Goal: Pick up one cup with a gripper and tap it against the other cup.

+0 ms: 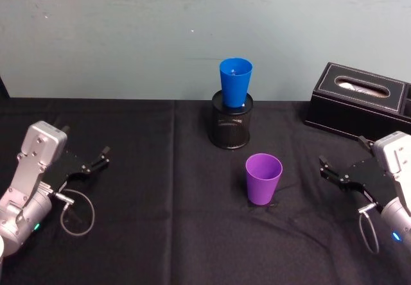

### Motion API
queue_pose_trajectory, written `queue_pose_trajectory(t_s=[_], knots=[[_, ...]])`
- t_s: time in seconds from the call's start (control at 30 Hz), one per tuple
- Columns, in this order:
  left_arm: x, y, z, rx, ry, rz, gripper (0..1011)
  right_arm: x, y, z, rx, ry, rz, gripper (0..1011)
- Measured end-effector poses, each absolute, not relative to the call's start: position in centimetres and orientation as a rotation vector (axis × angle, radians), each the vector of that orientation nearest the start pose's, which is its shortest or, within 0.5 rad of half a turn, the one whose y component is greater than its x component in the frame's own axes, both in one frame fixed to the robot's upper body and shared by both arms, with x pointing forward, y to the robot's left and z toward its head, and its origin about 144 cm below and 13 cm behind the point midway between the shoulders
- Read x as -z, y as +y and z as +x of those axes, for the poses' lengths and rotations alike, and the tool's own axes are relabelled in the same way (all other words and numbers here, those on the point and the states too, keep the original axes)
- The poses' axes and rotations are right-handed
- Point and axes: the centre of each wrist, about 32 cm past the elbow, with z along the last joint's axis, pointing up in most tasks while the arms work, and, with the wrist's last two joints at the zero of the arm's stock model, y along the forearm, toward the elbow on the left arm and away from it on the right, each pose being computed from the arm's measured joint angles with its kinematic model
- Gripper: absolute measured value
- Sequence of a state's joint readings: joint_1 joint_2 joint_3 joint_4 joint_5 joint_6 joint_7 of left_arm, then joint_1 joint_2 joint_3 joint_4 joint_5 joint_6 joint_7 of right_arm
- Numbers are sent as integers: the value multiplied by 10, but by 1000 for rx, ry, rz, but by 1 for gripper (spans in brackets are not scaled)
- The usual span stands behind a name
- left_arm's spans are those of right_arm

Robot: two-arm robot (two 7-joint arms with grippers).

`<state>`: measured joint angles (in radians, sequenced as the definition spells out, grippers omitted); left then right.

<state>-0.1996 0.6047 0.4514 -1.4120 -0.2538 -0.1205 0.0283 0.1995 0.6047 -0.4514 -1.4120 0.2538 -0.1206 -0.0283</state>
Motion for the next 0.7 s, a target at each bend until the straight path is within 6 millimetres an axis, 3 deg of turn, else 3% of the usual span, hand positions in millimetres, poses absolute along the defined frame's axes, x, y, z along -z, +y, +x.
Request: queue_pose_trajectory(t_s=[0.7], knots=[[-1140, 310, 489, -1248, -285, 305, 1012, -1141, -313, 488, 1246, -275, -299, 1000]])
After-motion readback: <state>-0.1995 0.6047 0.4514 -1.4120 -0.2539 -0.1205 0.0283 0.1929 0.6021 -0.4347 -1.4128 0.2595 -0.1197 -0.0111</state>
